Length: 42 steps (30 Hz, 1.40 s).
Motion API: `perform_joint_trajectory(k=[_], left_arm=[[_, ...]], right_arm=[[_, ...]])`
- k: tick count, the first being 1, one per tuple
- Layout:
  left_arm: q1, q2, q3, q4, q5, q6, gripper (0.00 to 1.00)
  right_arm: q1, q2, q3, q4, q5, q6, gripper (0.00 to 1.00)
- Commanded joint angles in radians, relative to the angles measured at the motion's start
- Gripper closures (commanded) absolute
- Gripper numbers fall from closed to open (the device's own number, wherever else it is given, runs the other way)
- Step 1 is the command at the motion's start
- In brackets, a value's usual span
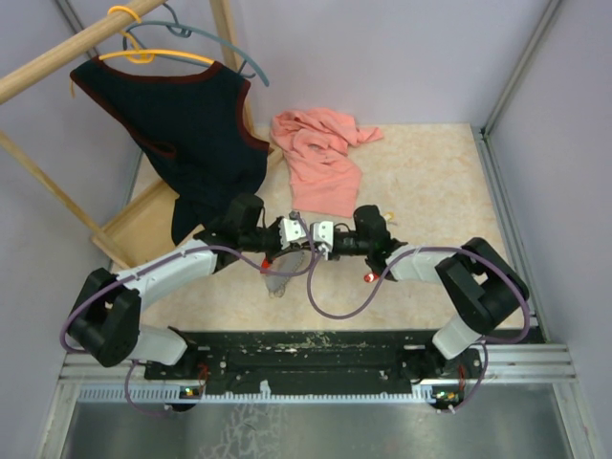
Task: Put the keys on the keyring
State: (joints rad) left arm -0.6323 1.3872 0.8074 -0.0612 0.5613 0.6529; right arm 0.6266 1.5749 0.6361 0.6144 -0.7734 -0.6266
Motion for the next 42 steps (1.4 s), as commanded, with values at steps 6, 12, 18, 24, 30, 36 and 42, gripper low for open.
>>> perform_joint_trajectory(k=[6,12,18,24,30,36,42], left_arm=[[-0.004,-0.049,-0.022,0.049,-0.015,-0.027,0.87],[0.062,-0.131,-0.186,0.333,0.042,-0.140,0.72],[0.117,-0.191,-0.362,0.634,0.108,-0.222,0.65],[0.132,-0.148,-0.405,0.783,0.166,-0.268,0.64],[0.134,-0.102,-0.426,0.882,0.195,-0.268,0.64],[0.134,-0.061,-0.424,0.930,0.239,-0.270,0.66],[0.134,-0.043,-0.415,0.937,0.247,-0.268,0.77]], right_arm=[[0.004,0.001,0.011,0.069,-0.013,0.026,1.00],[-0.024,-0.003,-0.059,0.278,-0.057,0.169,1.00],[-0.043,0.034,-0.105,0.506,-0.095,0.299,1.00],[-0.049,0.069,-0.128,0.678,-0.116,0.409,1.00],[-0.048,0.117,-0.127,0.734,-0.125,0.446,1.00],[-0.049,0.131,-0.126,0.770,-0.133,0.473,1.00],[-0.048,0.129,-0.127,0.765,-0.136,0.474,1.00]])
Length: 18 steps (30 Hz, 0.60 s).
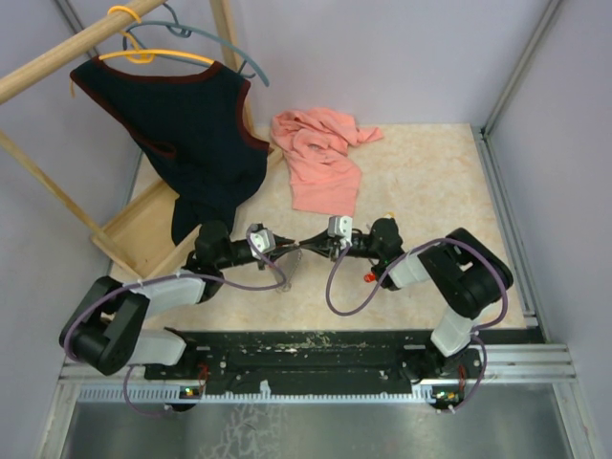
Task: Put the keys on the keyring
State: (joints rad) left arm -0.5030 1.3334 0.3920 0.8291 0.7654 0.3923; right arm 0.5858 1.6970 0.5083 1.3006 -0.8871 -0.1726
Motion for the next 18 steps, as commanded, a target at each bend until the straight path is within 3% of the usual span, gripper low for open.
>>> perform_joint_trajectory(k=[1,7,12,18], left_arm=[[0.004,0.011,0.000,0.047,0.043,-0.005,0.80],[0.004,-0.005,0.013,0.011,0.059,0.021,0.99],[0.003,-0.039,0.048,-0.128,0.055,0.082,1.00],[-0.007,-0.083,0.105,-0.322,-0.008,0.137,1.00]], right_arm=[[-0.007,0.006,0.000,0.076,-0.023,0.017,1.00],[-0.008,-0.002,-0.004,0.038,-0.015,-0.007,1.00],[-0.007,-0.033,-0.006,-0.070,0.012,-0.064,1.00],[-0.009,-0.154,0.015,-0.339,0.060,-0.229,0.81]])
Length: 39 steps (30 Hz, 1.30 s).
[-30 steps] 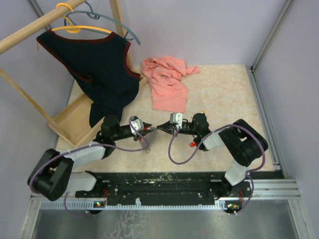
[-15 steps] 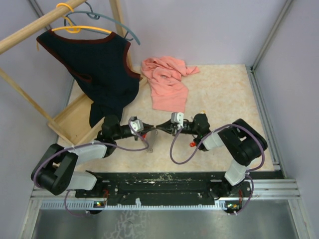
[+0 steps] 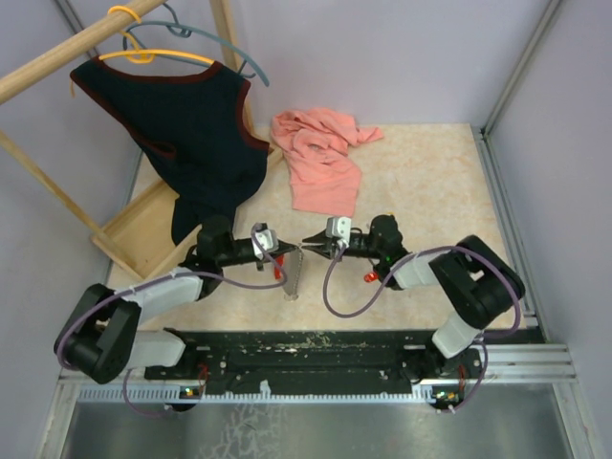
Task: Put the keys on the keyring
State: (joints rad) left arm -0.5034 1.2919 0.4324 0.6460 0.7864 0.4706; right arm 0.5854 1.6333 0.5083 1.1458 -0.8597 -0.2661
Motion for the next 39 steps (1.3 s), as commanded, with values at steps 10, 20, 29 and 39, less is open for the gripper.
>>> perform_joint_trajectory(k=[10,20,29,39], left_arm=[[-0.077,-0.059,0.212,-0.456,-0.188,0.157,1.00],[-0.114,-0.021,0.279,-0.576,-0.233,0.194,1.00],[-0.124,-0.014,0.302,-0.607,-0.228,0.212,1.00],[-0.126,-0.023,0.324,-0.621,-0.221,0.236,1.00]], right_arm=[[-0.007,-0.191,0.064,-0.432,0.066,-0.279,0.74],[-0.007,-0.231,0.082,-0.437,0.075,-0.318,0.74],[0.032,-0.213,0.132,-0.506,0.088,-0.383,0.74],[0.035,-0.210,0.202,-0.630,0.074,-0.450,0.75]])
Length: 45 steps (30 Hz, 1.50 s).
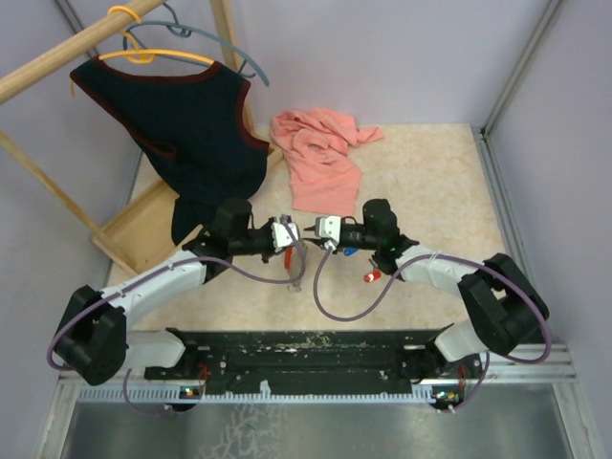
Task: Put the keys on the keyring
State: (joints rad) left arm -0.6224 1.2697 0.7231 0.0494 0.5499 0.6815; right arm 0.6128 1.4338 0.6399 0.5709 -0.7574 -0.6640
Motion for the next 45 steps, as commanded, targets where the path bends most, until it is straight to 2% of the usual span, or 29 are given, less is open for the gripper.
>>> perform_joint_trajectory(k=[1,13,15,21,24,28,31,36,45], left_arm=[[-0.007,-0.001,0.035,-0.026,0.018,0.027,1.00],[-0.007,0.002,0.054,-0.030,0.044,0.045,1.00],[-0.007,0.003,0.056,-0.031,0.052,0.048,1.00],[-0.007,0.010,0.055,-0.037,0.042,0.054,1.00],[-0.007,-0.005,0.044,-0.024,0.029,0.041,0.93],[-0.005,-0.050,-0.030,0.078,-0.013,0.016,0.81],[-0.002,-0.075,-0.095,0.170,-0.022,0.006,0.76],[0.010,-0.099,-0.171,0.304,-0.027,-0.015,0.73],[0.032,-0.102,-0.249,0.486,-0.005,-0.063,0.73]], right_arm=[[0.007,-0.007,0.072,-0.063,-0.031,-0.059,0.75],[0.021,0.024,0.125,-0.180,-0.049,-0.124,0.78],[0.026,0.028,0.129,-0.175,-0.053,-0.125,0.81],[0.029,0.026,0.134,-0.177,-0.055,-0.119,0.98],[0.029,0.022,0.129,-0.176,-0.048,-0.102,1.00],[0.026,0.010,0.106,-0.128,-0.049,-0.045,1.00],[0.020,0.003,0.076,-0.043,-0.071,0.009,1.00],[0.018,0.003,0.058,0.014,-0.084,0.065,1.00],[0.016,0.014,0.024,0.109,-0.102,0.141,1.00]])
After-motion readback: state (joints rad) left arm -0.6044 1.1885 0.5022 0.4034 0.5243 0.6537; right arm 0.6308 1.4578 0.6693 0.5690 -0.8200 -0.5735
